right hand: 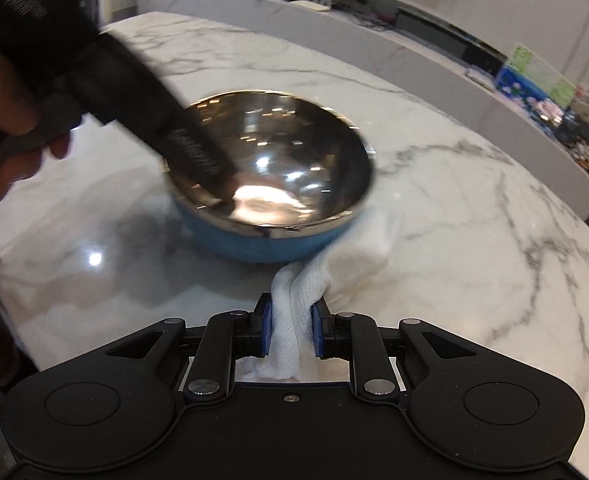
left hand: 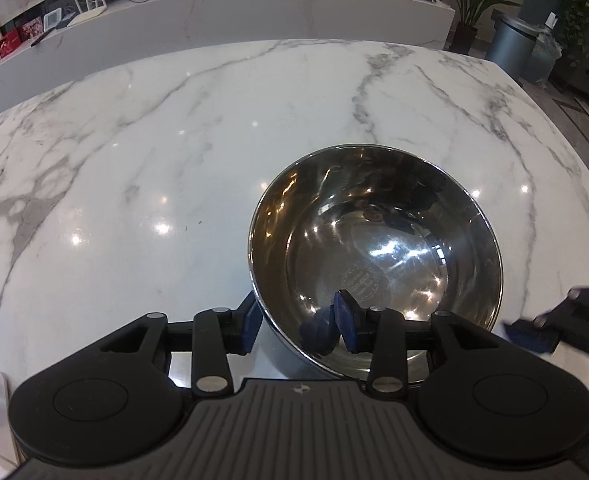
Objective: Clean bowl
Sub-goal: 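Keep wiping the blue outer wall with the right tool while the left tool tilts the bowl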
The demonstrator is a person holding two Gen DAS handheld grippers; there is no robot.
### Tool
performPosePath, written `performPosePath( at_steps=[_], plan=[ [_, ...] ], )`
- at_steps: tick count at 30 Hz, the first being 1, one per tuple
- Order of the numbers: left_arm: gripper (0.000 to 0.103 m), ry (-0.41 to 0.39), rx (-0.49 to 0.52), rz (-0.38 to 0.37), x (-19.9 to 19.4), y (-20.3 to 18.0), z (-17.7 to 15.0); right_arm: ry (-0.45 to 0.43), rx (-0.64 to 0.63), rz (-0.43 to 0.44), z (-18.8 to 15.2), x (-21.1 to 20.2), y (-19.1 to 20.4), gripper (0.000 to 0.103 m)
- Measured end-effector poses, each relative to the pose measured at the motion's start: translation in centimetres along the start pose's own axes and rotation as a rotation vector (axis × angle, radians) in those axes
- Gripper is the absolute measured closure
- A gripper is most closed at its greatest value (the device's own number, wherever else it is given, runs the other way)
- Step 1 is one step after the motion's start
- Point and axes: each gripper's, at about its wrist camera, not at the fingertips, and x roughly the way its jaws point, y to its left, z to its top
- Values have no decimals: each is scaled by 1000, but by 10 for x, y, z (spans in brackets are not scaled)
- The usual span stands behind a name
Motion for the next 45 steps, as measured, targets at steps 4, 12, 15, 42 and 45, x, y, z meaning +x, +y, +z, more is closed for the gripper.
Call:
performPosePath(
  at_steps=[4, 12, 15, 42, 45],
  plan=[
    [74, -15, 19, 10, 0, -1, 0, -51, 58, -78, 1, -7, -13, 85],
    [78, -52, 74, 6, -1, -9, 0, -124, 39, -113, 1, -17, -15, 85],
    [78, -56, 79, 9, -1, -10, 1, -115, -6, -102, 2, -15, -9, 85],
    [73, -16, 52, 21, -3, -8, -4, -8, -85, -32, -1, 9, 4, 85],
    [75, -29, 71, 27, -3, -8, -3, -17, -70, -59, -1, 7, -2, 85]
  ],
)
